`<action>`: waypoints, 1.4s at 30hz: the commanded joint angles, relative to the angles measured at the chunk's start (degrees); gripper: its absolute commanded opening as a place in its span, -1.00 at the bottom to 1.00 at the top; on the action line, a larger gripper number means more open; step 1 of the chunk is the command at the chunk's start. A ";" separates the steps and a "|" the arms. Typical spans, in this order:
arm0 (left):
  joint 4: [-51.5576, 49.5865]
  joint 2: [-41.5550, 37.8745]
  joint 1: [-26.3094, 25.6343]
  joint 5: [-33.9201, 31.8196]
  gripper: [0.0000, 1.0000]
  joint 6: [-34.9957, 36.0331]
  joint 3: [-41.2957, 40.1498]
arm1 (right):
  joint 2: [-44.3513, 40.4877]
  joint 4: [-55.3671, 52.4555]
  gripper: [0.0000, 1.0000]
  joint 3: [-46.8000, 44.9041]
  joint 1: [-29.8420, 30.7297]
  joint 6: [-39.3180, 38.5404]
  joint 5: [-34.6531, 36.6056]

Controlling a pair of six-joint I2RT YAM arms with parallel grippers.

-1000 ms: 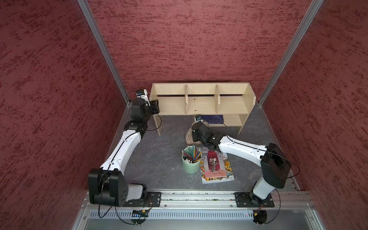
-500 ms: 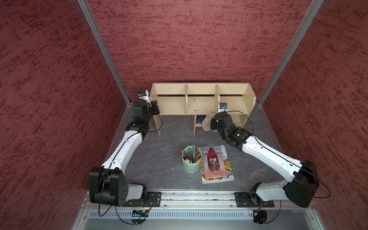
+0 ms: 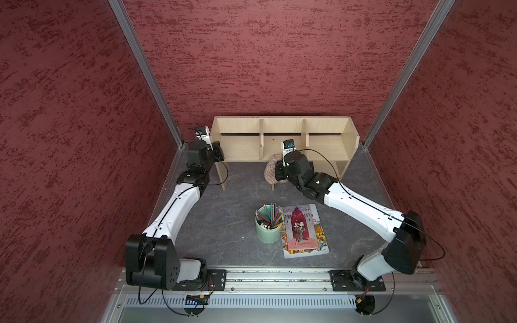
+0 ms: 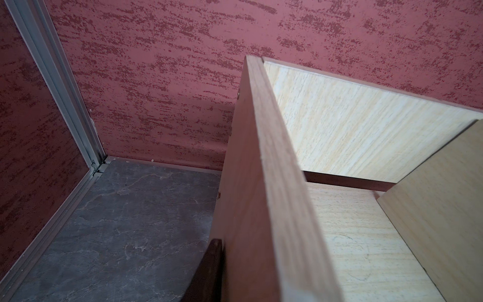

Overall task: Wipe the bookshelf clean with a cloth
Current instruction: Wipe the dust from the shelf.

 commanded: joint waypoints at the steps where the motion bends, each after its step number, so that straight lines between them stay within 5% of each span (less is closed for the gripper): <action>1: 0.06 0.76 -0.66 7.93 -1.00 -5.31 -0.31 | -1.00 1.18 -1.00 0.38 -0.17 0.79 5.89; 8: -0.82 1.50 -0.71 8.06 -1.00 -4.74 0.35 | -12.19 -3.07 -1.00 -9.61 -10.49 0.67 10.24; 15: -1.04 0.88 -0.47 7.67 -1.00 -3.93 0.31 | -20.33 -7.98 -1.00 -14.82 -25.91 1.06 4.38; 22: -0.97 1.12 -0.37 8.60 -1.00 -4.23 0.48 | -17.31 -8.88 -1.00 -18.70 -37.27 1.88 -1.48; 30: -0.62 1.00 -0.39 9.62 -1.00 -4.30 0.20 | -15.96 8.14 -1.00 -33.71 -37.92 3.74 -10.39; 35: -0.63 1.19 -0.43 10.28 -1.00 -4.52 0.43 | -13.20 13.91 -1.00 -33.95 -37.03 3.23 -18.69; 42: -0.62 1.03 -0.38 10.46 -1.00 -4.54 0.31 | -11.13 18.10 -1.00 -32.77 -26.26 3.83 -17.93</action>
